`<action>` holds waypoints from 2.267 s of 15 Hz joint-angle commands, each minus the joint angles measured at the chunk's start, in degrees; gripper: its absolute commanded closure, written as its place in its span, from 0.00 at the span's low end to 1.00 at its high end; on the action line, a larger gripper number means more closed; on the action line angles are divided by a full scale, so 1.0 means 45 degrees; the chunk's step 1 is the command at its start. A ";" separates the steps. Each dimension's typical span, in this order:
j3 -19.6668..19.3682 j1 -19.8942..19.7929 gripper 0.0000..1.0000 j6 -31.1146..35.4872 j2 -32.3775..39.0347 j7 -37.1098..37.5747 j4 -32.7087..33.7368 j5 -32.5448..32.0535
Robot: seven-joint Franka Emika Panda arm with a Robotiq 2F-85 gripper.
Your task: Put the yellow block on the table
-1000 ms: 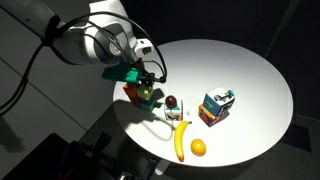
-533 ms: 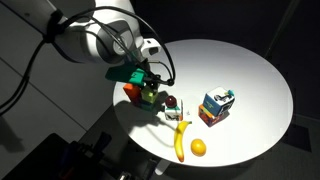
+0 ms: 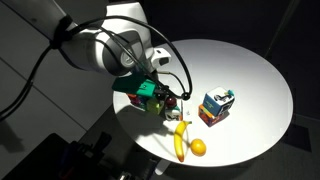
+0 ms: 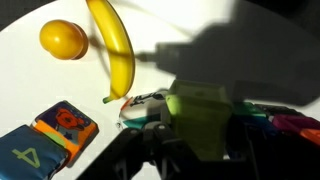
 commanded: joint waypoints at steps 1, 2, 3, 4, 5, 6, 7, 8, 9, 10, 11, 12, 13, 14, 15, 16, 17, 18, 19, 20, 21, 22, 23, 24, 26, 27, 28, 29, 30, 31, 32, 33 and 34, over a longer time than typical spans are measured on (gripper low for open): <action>0.0146 -0.0474 0.73 0.0061 -0.0346 -0.0704 -0.0500 0.0078; 0.0103 -0.0496 0.73 0.0131 -0.0310 -0.0779 -0.0581 0.0003; 0.0066 -0.0495 0.73 0.0179 -0.0286 -0.0816 -0.0655 -0.0061; 0.0003 -0.0451 0.73 0.0297 -0.0227 -0.0797 -0.0736 -0.0159; -0.0036 -0.0409 0.73 0.0353 -0.0185 -0.0793 -0.0793 -0.0222; -0.0156 -0.0275 0.73 0.0511 -0.0121 -0.0669 -0.0862 -0.0384; -0.0252 -0.0160 0.73 0.0639 -0.0062 -0.0563 -0.0919 -0.0537; -0.0376 -0.0023 0.73 0.0795 0.0016 -0.0443 -0.0954 -0.0741; -0.0502 0.0106 0.73 0.0936 0.0086 -0.0359 -0.0981 -0.0940; -0.0669 0.0272 0.73 0.1102 0.0205 -0.0262 -0.0986 -0.1193; -0.0806 0.0413 0.73 0.1229 0.0308 -0.0204 -0.0988 -0.1379; -0.0928 0.0543 0.73 0.1333 0.0410 -0.0173 -0.0979 -0.1530; -0.1076 0.0706 0.73 0.1473 0.0566 -0.0114 -0.0941 -0.1687; -0.1197 0.0838 0.73 0.1617 0.0698 -0.0093 -0.0919 -0.1786; -0.1304 0.0970 0.73 0.1757 0.0820 -0.0070 -0.0910 -0.1837; -0.1400 0.1087 0.73 0.1866 0.0926 -0.0061 -0.0897 -0.1883; -0.1474 0.1184 0.73 0.1940 0.1019 -0.0066 -0.0885 -0.1891; -0.1538 0.1276 0.73 0.2032 0.1091 -0.0080 -0.0886 -0.1879; -0.1514 0.1290 0.73 0.2056 0.1130 -0.0134 -0.0889 -0.1795; -0.1445 0.1263 0.73 0.2042 0.1138 -0.0197 -0.0897 -0.1705; -0.1332 0.1185 0.73 0.1995 0.1108 -0.0266 -0.0906 -0.1610; -0.1226 0.1066 0.48 0.1814 0.1142 -0.0397 -0.0875 -0.1552; -0.1225 0.1071 0.48 0.1814 0.1144 -0.0397 -0.0874 -0.1552; -0.1225 0.1071 0.48 0.1814 0.1144 -0.0397 -0.0874 -0.1552; -0.1225 0.1071 0.48 0.1814 0.1144 -0.0397 -0.0873 -0.1552; -0.1225 0.1071 0.48 0.1814 0.1144 -0.0397 -0.0873 -0.1552; -0.1225 0.1071 0.48 0.1814 0.1144 -0.0397 -0.0873 -0.1552; -0.1225 0.1071 0.48 0.1814 0.1144 -0.0397 -0.0873 -0.1552; -0.1225 0.1071 0.73 0.1814 0.1144 -0.0397 -0.0873 -0.1552; -0.1217 0.1069 0.73 0.1804 0.1149 -0.0411 -0.0872 -0.1557; -0.1236 0.1106 0.73 0.1846 0.1217 -0.0395 -0.0848 -0.1585; -0.1254 0.1140 0.73 0.1880 0.1297 -0.0378 -0.0819 -0.1607; -0.1330 0.1231 0.73 0.1940 0.1445 -0.0331 -0.0765 -0.1675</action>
